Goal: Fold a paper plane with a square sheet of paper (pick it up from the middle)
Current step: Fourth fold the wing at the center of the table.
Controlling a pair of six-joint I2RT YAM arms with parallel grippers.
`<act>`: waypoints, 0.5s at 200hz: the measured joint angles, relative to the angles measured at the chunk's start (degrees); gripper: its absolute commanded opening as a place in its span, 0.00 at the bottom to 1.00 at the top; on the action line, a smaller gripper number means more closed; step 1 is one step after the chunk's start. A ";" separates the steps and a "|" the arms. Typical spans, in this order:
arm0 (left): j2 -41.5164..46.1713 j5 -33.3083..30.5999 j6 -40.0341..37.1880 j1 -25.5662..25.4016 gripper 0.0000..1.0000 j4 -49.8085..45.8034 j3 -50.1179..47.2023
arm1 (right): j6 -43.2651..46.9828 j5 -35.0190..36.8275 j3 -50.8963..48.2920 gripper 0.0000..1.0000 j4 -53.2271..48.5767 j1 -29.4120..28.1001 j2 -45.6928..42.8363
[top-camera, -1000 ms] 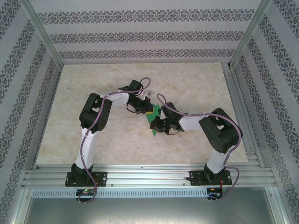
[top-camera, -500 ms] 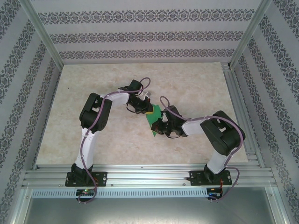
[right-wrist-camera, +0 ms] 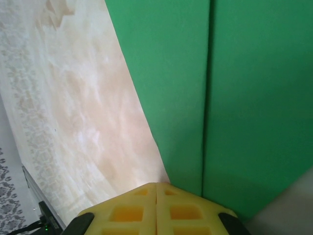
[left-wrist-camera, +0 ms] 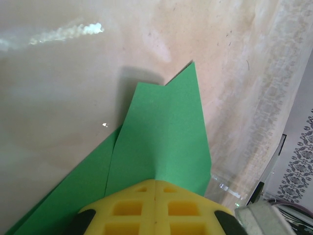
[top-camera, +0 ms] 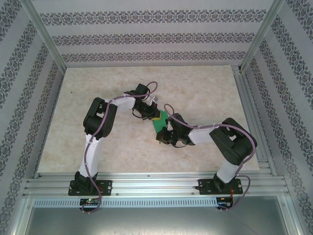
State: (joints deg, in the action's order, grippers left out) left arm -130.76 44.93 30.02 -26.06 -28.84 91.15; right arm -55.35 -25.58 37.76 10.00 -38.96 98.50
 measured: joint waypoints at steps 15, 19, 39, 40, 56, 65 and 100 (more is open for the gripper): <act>0.00 0.00 -0.02 0.00 0.00 0.00 0.00 | 0.17 0.48 0.44 0.07 -1.88 -0.31 -0.26; 0.00 0.00 -0.02 0.00 0.00 0.00 0.00 | 0.17 0.68 0.68 0.07 -2.38 -0.37 -0.26; 0.00 0.00 -0.02 0.00 0.00 -0.02 0.00 | 0.17 1.88 1.22 0.07 -3.65 -1.07 -0.44; 0.00 0.00 -0.02 0.00 0.00 -0.02 0.00 | 0.20 1.99 1.22 0.07 -3.69 -1.09 -0.44; 0.00 0.00 -0.02 0.00 0.00 -0.02 0.00 | 0.15 2.67 1.68 0.06 -4.59 -1.44 -0.50; 0.00 0.00 -0.02 0.00 0.00 -0.02 0.00 | 0.15 3.02 1.90 0.06 -5.09 -1.55 -0.50; 0.00 0.00 -0.02 0.00 0.00 -0.02 0.00 | 0.35 3.91 3.04 0.04 -7.45 -2.08 -0.48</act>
State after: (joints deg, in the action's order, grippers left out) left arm -130.76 44.93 30.00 -26.06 -28.86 91.15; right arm -55.00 -21.67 40.80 2.55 -41.04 98.02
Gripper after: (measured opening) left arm 0.066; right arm 0.055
